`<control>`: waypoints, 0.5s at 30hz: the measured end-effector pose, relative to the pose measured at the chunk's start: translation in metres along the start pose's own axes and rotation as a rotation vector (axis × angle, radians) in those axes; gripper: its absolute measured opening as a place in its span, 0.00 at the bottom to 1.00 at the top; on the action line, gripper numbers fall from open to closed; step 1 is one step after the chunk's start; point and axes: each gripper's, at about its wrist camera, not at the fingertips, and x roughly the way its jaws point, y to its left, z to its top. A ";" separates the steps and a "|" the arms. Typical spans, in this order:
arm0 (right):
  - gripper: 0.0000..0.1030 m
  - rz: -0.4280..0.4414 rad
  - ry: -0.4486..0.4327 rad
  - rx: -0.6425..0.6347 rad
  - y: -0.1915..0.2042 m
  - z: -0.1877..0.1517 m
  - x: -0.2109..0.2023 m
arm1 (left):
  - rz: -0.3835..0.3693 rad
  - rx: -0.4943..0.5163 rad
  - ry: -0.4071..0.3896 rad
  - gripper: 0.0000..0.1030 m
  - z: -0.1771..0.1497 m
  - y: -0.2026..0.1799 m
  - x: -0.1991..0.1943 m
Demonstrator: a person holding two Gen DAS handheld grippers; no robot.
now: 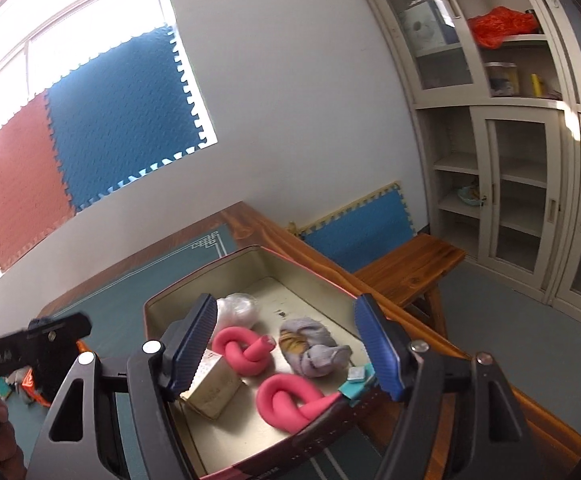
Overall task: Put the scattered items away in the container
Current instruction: 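Carry the yellow box and dark glove to the red tin, then open both tools over the tin, dropping the yellow box and dark glove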
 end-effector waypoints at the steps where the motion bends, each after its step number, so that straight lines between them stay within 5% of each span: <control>1: 0.73 -0.010 -0.006 0.004 -0.001 0.001 -0.001 | -0.013 0.003 0.002 0.50 0.003 -0.005 0.004; 13: 0.73 -0.146 -0.116 0.035 -0.017 0.010 -0.017 | -0.185 0.022 0.110 0.52 -0.005 -0.047 0.038; 15: 0.73 -0.168 -0.135 0.040 -0.019 0.012 -0.020 | -0.200 0.017 0.127 0.65 -0.006 -0.049 0.040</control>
